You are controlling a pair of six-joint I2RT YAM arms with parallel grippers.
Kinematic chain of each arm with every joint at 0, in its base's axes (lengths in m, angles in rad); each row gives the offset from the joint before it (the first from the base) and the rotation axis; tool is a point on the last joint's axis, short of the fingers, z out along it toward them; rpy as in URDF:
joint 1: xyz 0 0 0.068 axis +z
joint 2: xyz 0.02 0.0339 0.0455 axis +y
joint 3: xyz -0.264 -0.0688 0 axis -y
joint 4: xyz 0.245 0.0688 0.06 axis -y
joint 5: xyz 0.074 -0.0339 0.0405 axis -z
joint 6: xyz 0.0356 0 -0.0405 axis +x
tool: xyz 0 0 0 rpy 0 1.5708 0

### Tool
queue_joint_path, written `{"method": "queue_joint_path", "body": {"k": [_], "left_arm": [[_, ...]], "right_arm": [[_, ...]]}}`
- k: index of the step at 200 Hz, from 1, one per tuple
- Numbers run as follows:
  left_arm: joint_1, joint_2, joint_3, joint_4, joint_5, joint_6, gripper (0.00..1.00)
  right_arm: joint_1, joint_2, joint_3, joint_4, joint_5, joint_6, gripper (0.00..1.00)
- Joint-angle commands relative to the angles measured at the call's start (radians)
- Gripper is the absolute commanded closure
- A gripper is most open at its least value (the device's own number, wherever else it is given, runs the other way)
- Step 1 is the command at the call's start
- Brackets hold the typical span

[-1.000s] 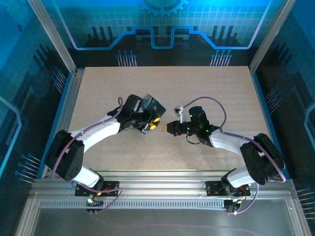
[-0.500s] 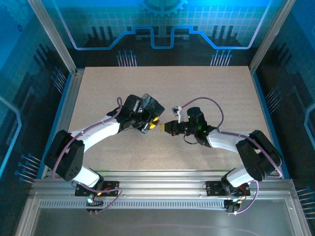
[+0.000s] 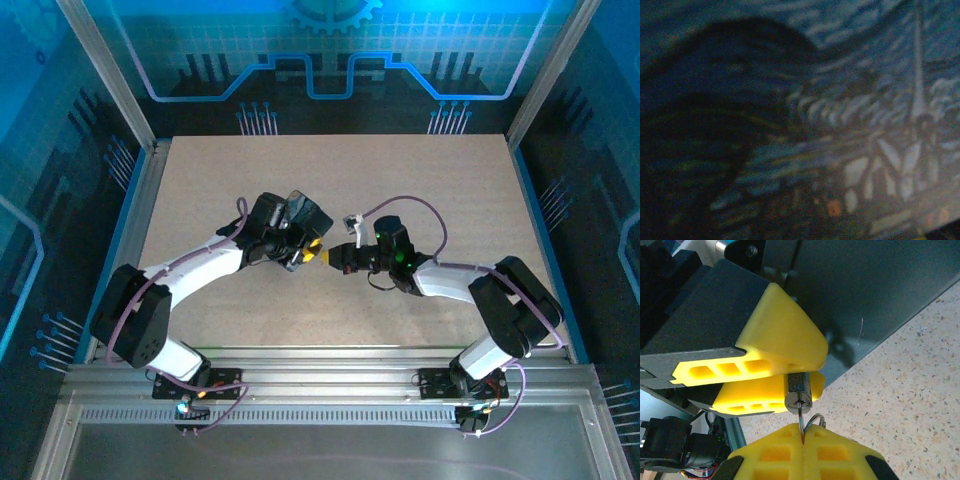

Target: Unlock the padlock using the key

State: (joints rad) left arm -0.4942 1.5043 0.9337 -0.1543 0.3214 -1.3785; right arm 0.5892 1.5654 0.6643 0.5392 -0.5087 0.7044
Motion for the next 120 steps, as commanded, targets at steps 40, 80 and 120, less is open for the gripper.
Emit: {"method": "queue_joint_path", "body": {"k": [40,80,120], "left_arm": [[0.018,-0.056,-0.012,-0.02,0.067,0.015,1.0],[0.044,-0.055,-0.004,-0.033,0.08,0.027,1.0],[0.046,-0.038,0.013,-0.039,0.092,0.026,1.0]], "right_arm": [[-0.001,-0.057,0.071,-0.064,-0.125,-0.112,0.77],[-0.096,-0.155,0.069,-0.305,-0.184,-0.218,0.58],[-0.131,-0.258,0.08,-0.516,-0.08,-0.397,0.6]]}}
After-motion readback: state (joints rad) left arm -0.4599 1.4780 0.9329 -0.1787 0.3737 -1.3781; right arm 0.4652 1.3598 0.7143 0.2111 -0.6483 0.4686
